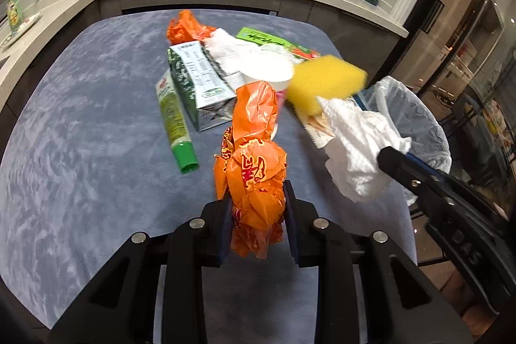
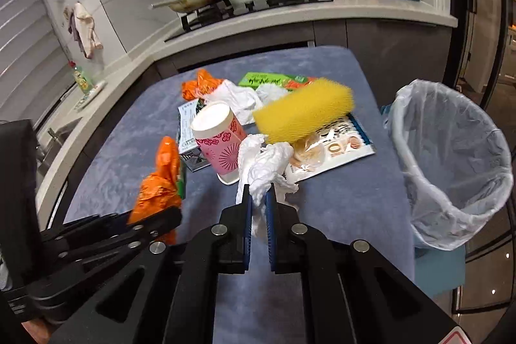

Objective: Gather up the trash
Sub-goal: 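Carry both items over the bin and open both tools to release them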

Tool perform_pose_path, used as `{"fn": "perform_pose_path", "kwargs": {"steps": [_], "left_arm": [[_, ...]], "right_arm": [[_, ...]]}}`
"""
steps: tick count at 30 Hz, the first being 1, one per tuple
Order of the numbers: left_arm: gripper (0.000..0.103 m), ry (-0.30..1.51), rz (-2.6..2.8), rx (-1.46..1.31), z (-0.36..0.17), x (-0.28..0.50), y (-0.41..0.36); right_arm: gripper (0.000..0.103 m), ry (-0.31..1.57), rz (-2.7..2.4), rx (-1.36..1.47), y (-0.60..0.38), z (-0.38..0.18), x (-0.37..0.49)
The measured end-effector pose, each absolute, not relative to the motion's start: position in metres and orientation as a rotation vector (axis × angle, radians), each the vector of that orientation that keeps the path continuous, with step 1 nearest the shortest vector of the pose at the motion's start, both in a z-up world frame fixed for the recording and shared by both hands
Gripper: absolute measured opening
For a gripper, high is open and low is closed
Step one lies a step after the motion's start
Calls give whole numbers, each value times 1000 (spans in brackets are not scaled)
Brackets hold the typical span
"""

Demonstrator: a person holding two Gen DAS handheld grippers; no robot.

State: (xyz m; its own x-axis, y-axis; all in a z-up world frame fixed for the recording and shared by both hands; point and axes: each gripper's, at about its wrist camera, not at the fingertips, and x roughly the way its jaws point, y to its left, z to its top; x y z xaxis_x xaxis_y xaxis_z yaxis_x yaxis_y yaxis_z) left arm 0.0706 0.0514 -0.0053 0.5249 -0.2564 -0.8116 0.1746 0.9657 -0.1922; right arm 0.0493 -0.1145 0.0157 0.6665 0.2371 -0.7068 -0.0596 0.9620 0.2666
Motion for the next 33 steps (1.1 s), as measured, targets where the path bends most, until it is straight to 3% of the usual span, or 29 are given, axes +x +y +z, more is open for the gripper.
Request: {"fn": "perform_pose_path", "kwargs": {"steps": [13, 33], "left_arm": [[27, 933, -401, -5, 23, 53, -24], [27, 887, -617, 109, 21, 105, -190]], "right_arm": [[8, 665, -32, 284, -216, 66, -7], [8, 705, -267, 340, -336, 19, 20]]}}
